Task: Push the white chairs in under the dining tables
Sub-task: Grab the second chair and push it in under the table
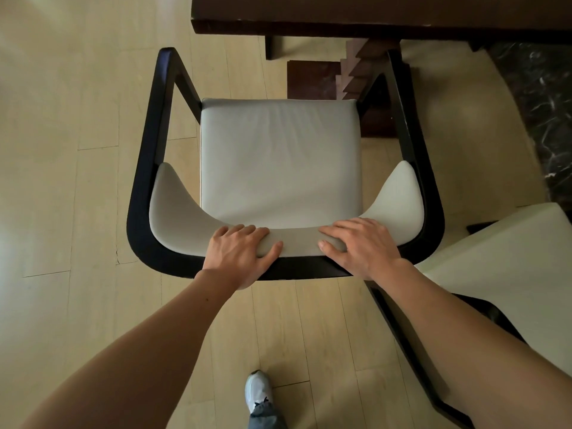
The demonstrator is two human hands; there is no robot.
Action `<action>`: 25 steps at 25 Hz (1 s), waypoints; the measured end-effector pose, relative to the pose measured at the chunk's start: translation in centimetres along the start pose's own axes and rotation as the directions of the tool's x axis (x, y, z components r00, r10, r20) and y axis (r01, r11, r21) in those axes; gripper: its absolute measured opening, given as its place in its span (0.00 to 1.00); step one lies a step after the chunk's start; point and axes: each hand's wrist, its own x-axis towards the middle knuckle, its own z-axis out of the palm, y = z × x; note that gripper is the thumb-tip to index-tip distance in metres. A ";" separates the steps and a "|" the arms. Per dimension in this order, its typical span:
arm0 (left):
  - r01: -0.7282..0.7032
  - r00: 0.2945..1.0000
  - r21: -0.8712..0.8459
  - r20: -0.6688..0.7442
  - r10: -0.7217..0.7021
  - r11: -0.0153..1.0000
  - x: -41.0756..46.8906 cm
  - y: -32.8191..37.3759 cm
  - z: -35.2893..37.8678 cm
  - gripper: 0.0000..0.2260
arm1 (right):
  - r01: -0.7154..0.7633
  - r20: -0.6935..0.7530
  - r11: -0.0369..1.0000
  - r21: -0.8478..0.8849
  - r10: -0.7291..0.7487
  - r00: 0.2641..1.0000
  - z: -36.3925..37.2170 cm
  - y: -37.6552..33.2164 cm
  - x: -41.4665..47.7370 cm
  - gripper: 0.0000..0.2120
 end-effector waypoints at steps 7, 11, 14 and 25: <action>0.008 1.000 -0.006 -0.013 -0.008 1.000 3.1 -0.3 -0.9 0.32 | 0.003 0.001 1.000 -0.015 -0.003 1.000 -1.5 1.3 2.8 0.32; 0.013 1.000 -0.016 -0.021 -0.013 1.000 4.4 -0.3 -1.2 0.32 | 0.006 -0.001 1.000 -0.002 -0.006 1.000 -2.1 1.9 3.8 0.32; 0.013 1.000 -0.024 -0.021 -0.014 1.000 5.3 -0.3 -1.4 0.32 | 0.000 0.008 1.000 -0.010 0.000 1.000 -2.6 2.4 4.5 0.33; 0.009 1.000 -0.006 -0.016 -0.009 1.000 5.6 -0.3 -1.7 0.31 | -0.008 0.040 1.000 -0.019 0.008 0.999 -2.9 2.6 5.0 0.32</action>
